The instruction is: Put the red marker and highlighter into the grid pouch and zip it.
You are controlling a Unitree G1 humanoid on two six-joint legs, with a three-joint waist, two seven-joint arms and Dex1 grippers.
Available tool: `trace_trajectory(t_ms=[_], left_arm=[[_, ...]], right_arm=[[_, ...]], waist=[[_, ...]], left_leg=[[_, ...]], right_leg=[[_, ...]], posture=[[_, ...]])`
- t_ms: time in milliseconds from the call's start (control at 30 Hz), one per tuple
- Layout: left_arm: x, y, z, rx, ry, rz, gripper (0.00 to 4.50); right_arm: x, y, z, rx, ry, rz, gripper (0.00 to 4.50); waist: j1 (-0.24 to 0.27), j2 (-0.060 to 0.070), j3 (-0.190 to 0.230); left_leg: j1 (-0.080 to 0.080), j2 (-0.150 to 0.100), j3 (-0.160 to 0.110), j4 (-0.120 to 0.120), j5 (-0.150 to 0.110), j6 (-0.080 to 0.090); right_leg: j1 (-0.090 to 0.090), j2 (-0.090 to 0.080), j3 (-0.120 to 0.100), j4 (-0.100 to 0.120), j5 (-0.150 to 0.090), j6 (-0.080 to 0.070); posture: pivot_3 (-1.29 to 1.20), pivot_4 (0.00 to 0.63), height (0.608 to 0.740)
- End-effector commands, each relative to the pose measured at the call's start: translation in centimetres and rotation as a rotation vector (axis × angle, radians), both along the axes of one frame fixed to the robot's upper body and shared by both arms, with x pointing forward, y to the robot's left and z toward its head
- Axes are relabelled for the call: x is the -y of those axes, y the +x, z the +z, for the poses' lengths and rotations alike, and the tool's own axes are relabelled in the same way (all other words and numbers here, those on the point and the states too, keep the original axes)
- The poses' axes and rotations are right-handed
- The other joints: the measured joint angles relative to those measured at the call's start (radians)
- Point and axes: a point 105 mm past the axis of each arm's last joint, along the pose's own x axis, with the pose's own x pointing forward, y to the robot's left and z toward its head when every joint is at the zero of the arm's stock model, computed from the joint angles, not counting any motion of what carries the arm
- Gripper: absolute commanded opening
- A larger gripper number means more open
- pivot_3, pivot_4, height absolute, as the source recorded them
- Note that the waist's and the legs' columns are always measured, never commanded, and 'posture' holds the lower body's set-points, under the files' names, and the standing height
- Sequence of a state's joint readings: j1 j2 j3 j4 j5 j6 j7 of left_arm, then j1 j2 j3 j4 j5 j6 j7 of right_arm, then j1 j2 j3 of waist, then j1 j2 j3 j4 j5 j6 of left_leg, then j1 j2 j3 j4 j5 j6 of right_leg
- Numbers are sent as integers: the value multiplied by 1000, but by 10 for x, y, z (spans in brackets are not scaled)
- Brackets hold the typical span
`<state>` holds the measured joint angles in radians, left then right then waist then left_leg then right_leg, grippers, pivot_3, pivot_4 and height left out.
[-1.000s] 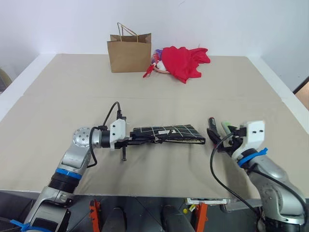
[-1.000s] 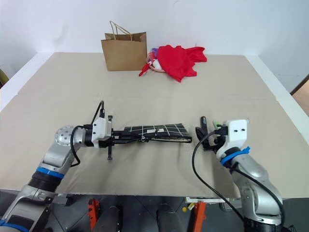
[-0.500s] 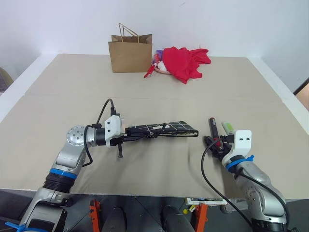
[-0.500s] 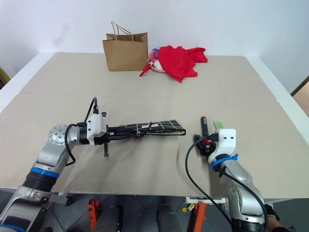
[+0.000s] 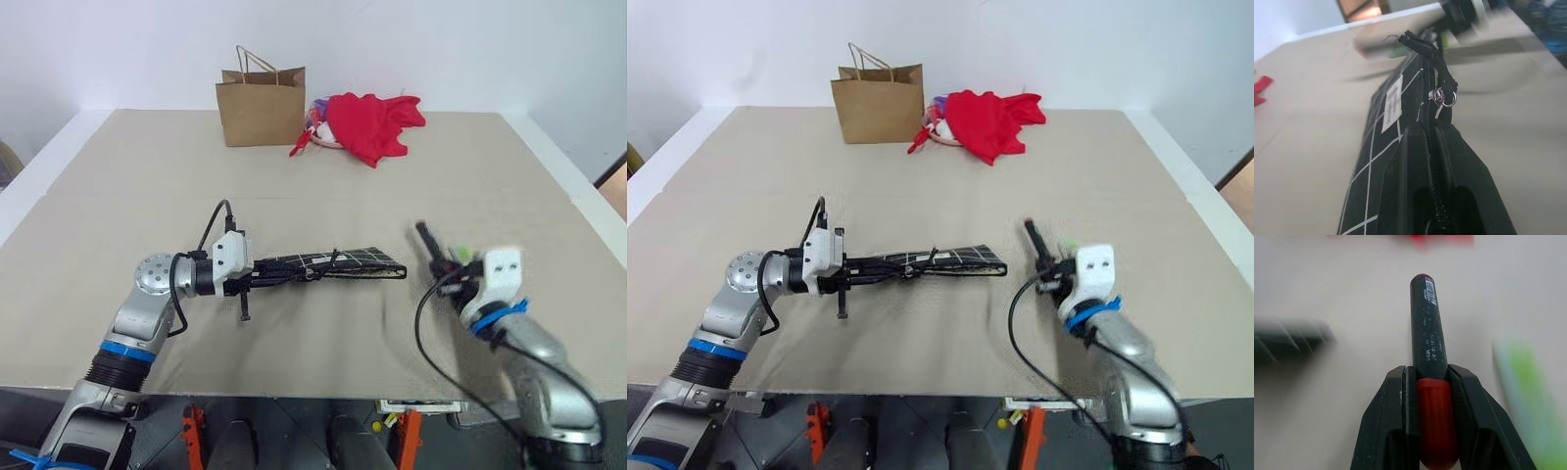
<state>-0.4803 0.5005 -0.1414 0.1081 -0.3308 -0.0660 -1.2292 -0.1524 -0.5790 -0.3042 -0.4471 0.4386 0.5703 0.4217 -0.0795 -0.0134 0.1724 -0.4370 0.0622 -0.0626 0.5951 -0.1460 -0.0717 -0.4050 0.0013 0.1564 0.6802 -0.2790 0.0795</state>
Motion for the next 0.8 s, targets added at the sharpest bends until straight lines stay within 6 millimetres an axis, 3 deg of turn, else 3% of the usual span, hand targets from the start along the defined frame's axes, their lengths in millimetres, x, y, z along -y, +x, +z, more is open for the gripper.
trace_trajectory(t_ms=[33,133,300,567,800], left_arm=[[-3,0,7,37,12,-30,0],[-1,1,5,50,30,-58,0],[3,2,8,72,25,-87,0],[6,-3,8,80,22,-115,0],[9,-9,10,86,16,-130,0]], right_arm=[[-20,-29,35,67,-136,292,569],[-38,-56,26,-27,-254,535,569],[-47,-80,-1,-149,-398,729,569],[-37,-76,-15,-187,-463,761,569],[-31,-66,-15,-176,-418,721,569]], waist=[[1,-2,-1],[7,-3,-1],[7,-4,0],[4,-5,1],[4,-5,1]], left_leg=[[0,0,-2,-1,0,0],[0,-1,-3,-3,0,1],[-1,-2,-3,-2,-1,2],[0,-2,-3,1,0,0],[0,-2,-3,3,0,0]], right_leg=[[0,1,-2,0,0,1],[1,0,-3,0,-3,2],[1,-1,-3,-1,-4,3],[2,-2,-3,-1,-2,1],[3,-2,-3,-1,-1,3]], posture=[[0,150,740],[0,150,740],[0,150,740],[0,150,740],[0,150,740]])
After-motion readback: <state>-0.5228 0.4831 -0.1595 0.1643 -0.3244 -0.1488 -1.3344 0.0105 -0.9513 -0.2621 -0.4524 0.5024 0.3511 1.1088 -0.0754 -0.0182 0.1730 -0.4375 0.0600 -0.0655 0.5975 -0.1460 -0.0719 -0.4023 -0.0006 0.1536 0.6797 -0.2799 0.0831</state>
